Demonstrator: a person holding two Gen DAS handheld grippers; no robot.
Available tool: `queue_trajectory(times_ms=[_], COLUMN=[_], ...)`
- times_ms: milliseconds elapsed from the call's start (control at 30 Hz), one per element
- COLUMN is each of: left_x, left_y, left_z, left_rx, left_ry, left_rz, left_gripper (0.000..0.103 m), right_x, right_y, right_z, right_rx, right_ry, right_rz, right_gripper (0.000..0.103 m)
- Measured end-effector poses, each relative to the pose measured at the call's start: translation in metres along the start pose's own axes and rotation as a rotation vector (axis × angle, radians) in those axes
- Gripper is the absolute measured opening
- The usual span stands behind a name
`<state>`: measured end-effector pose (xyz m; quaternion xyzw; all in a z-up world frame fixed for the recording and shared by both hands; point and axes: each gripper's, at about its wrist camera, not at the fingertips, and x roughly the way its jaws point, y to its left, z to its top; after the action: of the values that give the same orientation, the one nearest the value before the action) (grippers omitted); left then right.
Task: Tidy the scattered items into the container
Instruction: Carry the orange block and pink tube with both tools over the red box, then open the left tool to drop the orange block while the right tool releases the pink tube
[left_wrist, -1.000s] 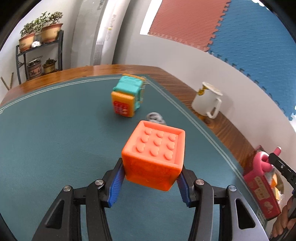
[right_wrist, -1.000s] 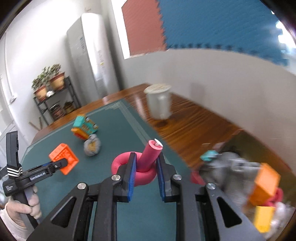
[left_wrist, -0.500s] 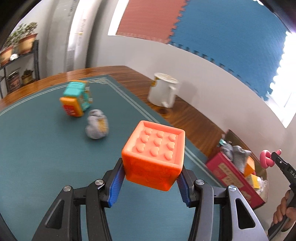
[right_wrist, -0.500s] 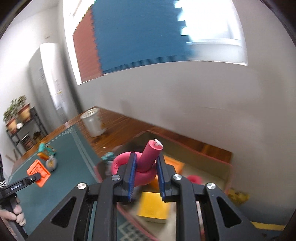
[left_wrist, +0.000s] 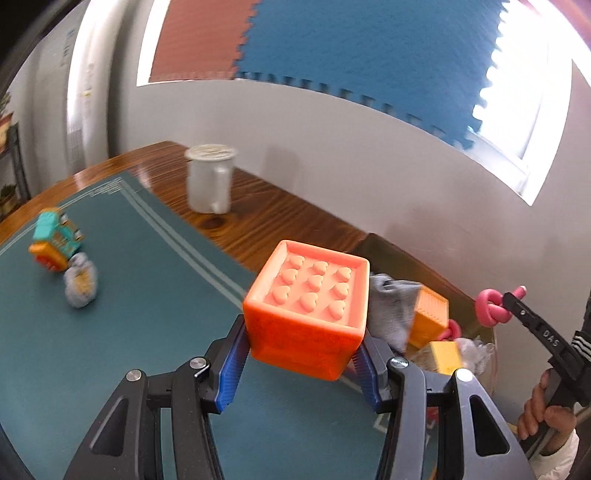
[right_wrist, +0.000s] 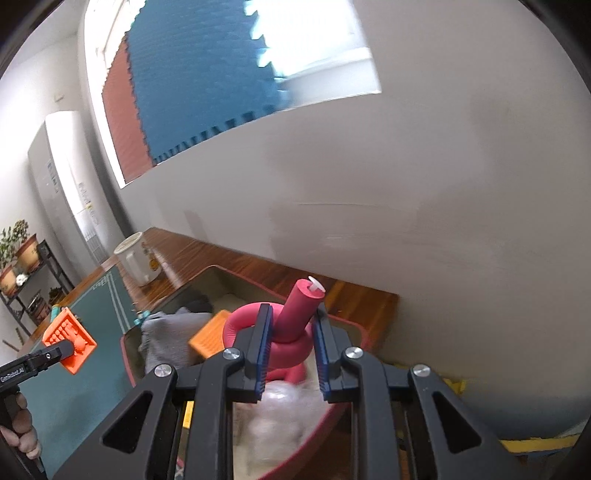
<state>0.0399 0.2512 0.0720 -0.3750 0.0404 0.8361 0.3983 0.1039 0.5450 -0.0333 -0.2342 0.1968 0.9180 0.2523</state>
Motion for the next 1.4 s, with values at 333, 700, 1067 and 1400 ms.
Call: queue_trajectory(times_ms=[333, 700, 1067, 1400], left_x=[0.038, 0.069, 0.061, 0.046], left_y=[-0.059, -0.086, -0.052, -0.019], left_z=[0.032, 0.044, 0.036, 0.03], left_rx=[0.083, 0.136, 0.048, -0.009], left_ry=[0.008, 0.061, 0.058, 0.049], left_rz=[-0.058, -0.159, -0.122, -0.091], left_gripper=[0.054, 0.073, 0.073, 0.073], right_x=[0.006, 0.013, 0.019, 0.006], right_y=[-0.011, -0.012, -0.002, 0.01], right_z=[-0.003, -0.007, -0.012, -0.011], right_rx=[-0.008, -0.026, -0.057, -0.067], right_ry=[-0.006, 0.009, 0.051, 0.039], right_rz=[-0.007, -0.023, -0.018, -0.035], right_gripper=[0.023, 0.023, 0.025, 0.061])
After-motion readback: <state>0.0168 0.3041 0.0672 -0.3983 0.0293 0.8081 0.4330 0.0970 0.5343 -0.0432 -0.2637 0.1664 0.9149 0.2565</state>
